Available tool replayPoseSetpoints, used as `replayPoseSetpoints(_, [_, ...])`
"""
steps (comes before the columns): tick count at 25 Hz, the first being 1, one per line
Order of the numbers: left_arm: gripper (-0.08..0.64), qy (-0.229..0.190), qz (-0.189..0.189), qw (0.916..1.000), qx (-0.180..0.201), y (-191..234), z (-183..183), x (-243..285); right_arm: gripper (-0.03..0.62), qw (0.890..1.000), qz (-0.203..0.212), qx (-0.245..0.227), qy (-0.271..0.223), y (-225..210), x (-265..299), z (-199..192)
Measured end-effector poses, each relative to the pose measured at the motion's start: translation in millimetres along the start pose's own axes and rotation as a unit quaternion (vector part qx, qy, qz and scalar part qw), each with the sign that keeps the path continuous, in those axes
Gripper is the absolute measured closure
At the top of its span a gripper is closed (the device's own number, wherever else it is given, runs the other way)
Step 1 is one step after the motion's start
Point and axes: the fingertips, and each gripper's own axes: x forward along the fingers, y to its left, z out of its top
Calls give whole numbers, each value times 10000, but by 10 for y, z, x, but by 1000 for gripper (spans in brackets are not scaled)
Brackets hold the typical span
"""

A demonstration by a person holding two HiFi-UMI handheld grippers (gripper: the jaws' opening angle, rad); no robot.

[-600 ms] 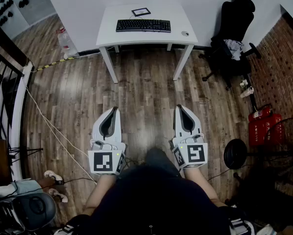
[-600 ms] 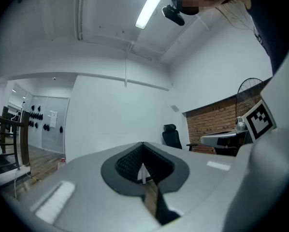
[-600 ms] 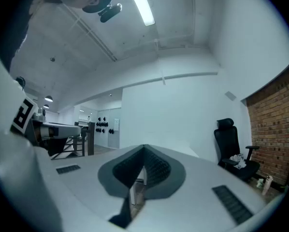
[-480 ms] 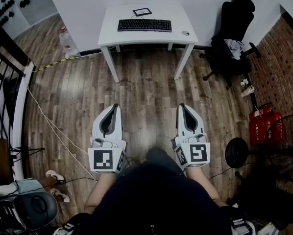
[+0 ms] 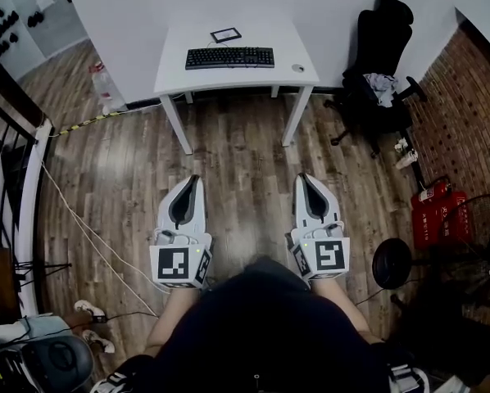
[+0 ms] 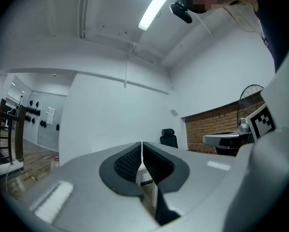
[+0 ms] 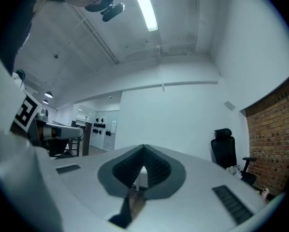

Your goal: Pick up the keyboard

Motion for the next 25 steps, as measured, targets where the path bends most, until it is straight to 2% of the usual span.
replayPoseSetpoints(5, [531, -154, 54, 9999, 12, -58, 138, 371, 580, 9991, 395, -81, -88, -209, 321, 104])
replayPoseSetpoints(7, [481, -147, 104, 9998, 14, -82, 172, 522, 580, 9987, 500, -23, -97, -328, 454, 108])
replayPoseSetpoints(10, [458, -120, 180, 9998, -30, -79, 150, 673, 580, 9982, 589, 14, -125, -445, 589, 85])
replayPoseSetpoints(14, [381, 75, 48, 9999, -64, -39, 21, 850, 580, 9977, 667, 90, -86, -499, 748, -16])
replayPoseSetpoints(19, [364, -8, 39, 9997, -245, 89, -42, 1110, 580, 9974, 702, 148, 28, -607, 995, -158])
replayPoseSetpoints(25, [364, 52, 128, 9997, -188, 402, -143, 1520, 580, 9979, 616, 127, 123, -729, 1496, -308])
